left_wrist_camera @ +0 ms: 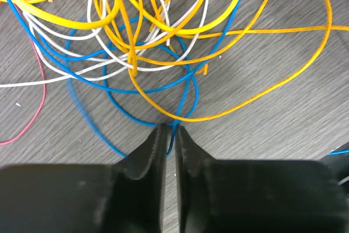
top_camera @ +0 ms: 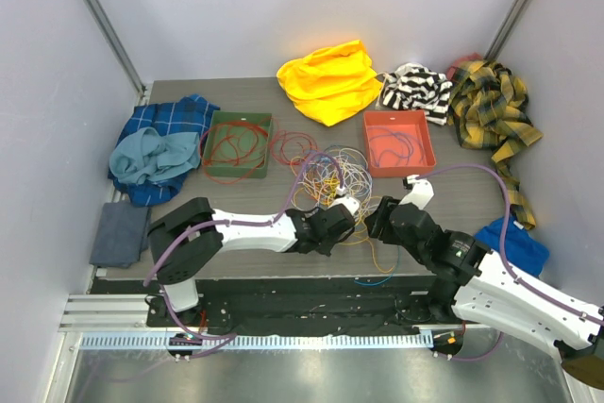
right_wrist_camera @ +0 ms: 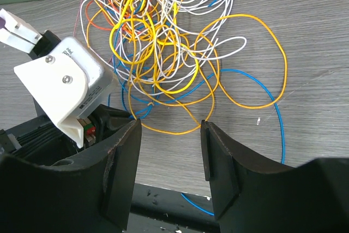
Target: Untangle the cables
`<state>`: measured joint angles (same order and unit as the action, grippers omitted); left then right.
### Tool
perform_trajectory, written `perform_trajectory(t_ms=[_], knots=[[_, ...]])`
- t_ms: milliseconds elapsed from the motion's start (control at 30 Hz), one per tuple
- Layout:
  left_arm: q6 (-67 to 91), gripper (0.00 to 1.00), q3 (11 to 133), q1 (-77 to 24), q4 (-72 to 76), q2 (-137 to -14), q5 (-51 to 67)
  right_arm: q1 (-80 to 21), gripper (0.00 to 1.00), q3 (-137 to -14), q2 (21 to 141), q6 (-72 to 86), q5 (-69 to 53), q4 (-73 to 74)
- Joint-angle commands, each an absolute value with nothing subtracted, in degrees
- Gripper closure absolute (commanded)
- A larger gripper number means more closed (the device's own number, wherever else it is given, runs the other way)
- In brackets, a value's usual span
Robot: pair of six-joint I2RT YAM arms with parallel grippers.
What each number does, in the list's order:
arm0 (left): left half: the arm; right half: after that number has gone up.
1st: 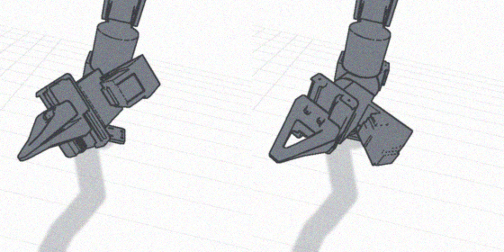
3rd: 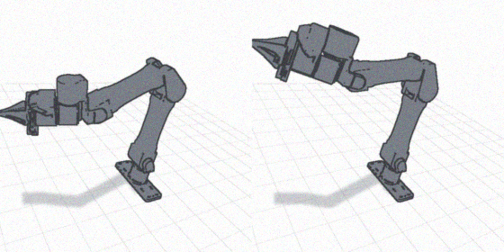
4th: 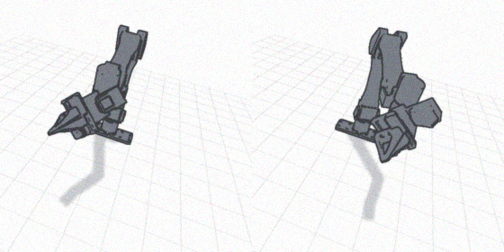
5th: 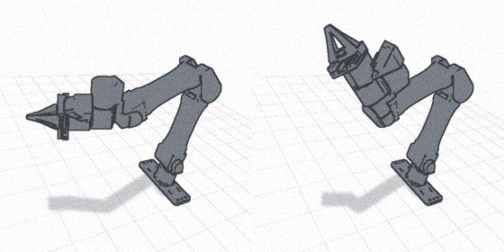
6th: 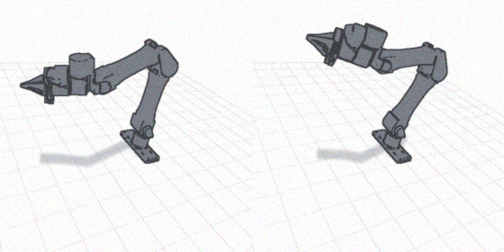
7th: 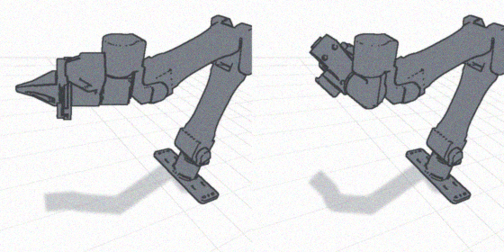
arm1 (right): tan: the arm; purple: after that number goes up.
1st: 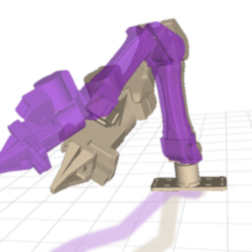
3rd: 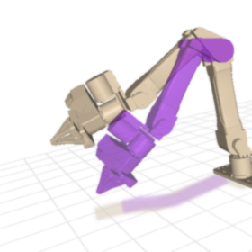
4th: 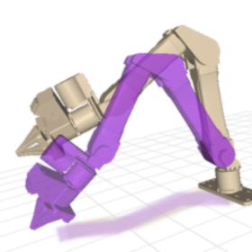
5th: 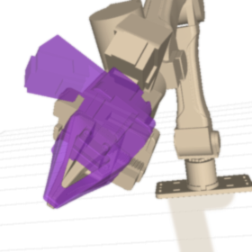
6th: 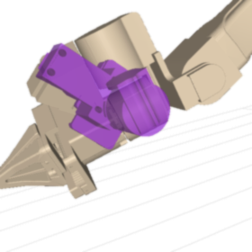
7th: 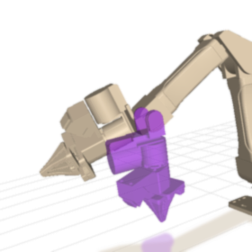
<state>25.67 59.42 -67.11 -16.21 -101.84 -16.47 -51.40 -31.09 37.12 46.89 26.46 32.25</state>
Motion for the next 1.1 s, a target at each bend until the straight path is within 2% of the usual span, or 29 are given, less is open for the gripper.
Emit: perform_trajectory(t_ms=[0, 33, 133, 267, 400, 500, 633, 833, 1067], knots=[[26.0, 0.92, 59.2, -65.9, -18.4, -102.0, -18.2, -51.7, 0.45, -31.2, 36.8, 47.0, 28.2, 31.8], [26.2, 1.00, 59.2, -65.9, -19.1, -101.2, -18.6, -51.8, 0.45, -31.2, 36.7, 47.0, 28.1, 31.7], [27.4, 1.00, 59.4, -65.9, -23.6, -95.7, -20.1, -51.7, 0.45, -31.6, 36.5, 46.7, 27.9, 31.7], [28.7, 1.00, 62.1, -65.9, -30.0, -82.5, -26.2, -51.8, 0.45, -32.6, 36.7, 45.3, 27.6, 31.2], [27.8, 1.00, 69.9, -65.3, -34.5, -69.9, -34.3, -51.8, 0.45, -34.5, 38.1, 42.6, 25.5, 28.5], [26.1, 1.00, 76.4, -64.6, -37.1, -66.8, -37.3, -51.8, 0.44, -36.4, 40.1, 41.0, 23.2, 25.9], [23.4, 1.00, 83.8, -64.4, -38.4, -66.1, -39.2, -51.8, 0.45, -38.5, 42.3, 39.3, 19.5, 21.2], [20.2, 1.00, 92.3, -64.3, -37.3, -68.8, -40.3, -51.9, 0.40, -42.0, 46.4, 36.6, 14.7, 13.8], [18.1, 1.00, 102.4, -64.3, -38.8, -74.0, -39.5, -52.8, 0.36, -45.9, 49.7, 32.2, 18.5, 8.5]])
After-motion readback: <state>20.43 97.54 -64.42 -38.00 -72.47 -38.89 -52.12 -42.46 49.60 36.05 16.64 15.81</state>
